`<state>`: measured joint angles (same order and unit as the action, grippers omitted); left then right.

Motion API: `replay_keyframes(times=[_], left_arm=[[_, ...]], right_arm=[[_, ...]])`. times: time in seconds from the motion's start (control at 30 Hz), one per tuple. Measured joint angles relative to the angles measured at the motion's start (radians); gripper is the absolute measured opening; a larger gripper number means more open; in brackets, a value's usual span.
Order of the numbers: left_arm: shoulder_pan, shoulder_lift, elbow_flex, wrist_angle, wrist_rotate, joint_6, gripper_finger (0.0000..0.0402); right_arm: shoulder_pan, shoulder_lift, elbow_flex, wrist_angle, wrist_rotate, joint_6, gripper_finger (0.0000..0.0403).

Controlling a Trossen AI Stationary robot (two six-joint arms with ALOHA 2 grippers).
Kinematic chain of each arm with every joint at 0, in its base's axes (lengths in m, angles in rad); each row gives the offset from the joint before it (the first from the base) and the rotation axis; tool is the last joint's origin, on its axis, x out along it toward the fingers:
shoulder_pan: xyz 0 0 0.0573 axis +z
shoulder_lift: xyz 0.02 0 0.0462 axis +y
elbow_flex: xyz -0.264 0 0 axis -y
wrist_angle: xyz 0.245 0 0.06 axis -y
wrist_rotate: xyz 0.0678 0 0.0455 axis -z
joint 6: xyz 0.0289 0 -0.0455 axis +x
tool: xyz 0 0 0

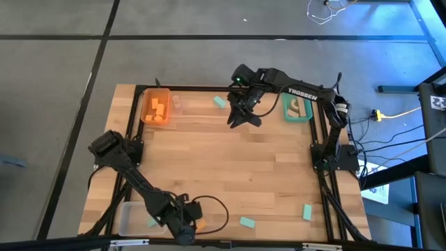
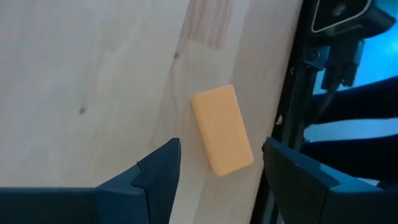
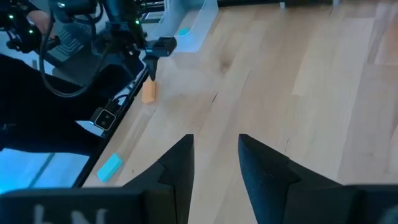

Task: Sort & place blocks by color
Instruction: Put the orange block into the orange bin

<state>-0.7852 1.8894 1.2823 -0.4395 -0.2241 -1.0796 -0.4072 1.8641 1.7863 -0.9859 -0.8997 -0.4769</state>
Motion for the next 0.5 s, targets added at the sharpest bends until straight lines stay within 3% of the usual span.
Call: replay_keyframes(times=[0.5], left_arm=[[-0.001,0.07,0.0,0.096,-0.077,-0.064,0.0217]], right_arm=[[0.0,-0.031,0.0,-0.005,0.014,-0.03,0.0126]])
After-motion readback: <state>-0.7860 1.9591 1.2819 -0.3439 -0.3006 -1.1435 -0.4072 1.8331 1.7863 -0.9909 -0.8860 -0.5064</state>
